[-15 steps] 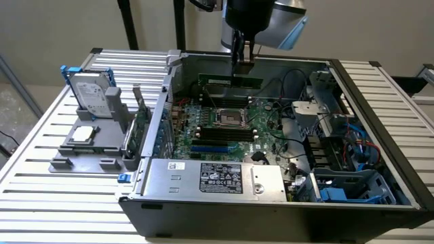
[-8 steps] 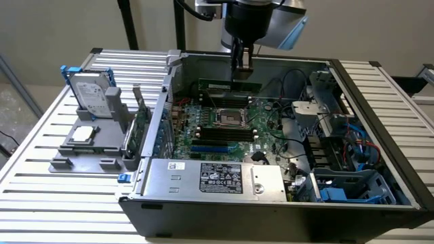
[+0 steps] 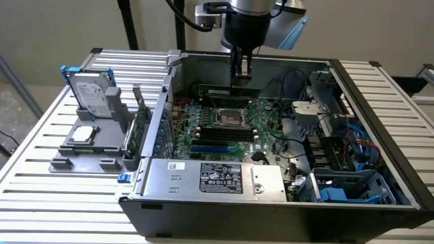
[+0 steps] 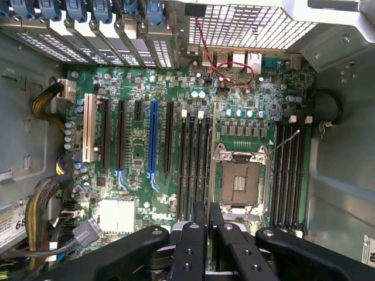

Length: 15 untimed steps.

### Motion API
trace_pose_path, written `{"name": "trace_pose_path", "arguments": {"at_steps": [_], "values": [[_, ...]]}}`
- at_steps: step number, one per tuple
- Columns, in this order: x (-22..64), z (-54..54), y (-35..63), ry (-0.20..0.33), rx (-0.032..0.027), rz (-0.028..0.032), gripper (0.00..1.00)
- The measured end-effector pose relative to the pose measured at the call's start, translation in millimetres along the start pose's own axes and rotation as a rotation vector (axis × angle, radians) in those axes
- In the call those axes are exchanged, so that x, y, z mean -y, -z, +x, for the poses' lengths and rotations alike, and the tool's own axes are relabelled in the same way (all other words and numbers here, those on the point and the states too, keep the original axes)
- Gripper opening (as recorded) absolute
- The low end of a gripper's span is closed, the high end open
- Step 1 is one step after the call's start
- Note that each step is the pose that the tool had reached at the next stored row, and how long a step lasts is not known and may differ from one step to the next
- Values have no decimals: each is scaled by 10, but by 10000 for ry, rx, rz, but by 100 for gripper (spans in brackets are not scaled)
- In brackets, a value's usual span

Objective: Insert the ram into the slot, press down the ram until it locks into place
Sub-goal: 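Insert the ram into the slot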

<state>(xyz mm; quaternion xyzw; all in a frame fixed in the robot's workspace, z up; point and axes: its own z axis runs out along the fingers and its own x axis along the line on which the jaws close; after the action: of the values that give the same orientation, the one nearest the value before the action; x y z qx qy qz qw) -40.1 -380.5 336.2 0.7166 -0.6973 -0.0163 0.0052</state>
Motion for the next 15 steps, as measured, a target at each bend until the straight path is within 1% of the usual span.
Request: {"name": "trace_pose_path", "arguments": {"at_steps": [15], "values": [[23, 5, -271, 0, -1, 3, 14]]}}
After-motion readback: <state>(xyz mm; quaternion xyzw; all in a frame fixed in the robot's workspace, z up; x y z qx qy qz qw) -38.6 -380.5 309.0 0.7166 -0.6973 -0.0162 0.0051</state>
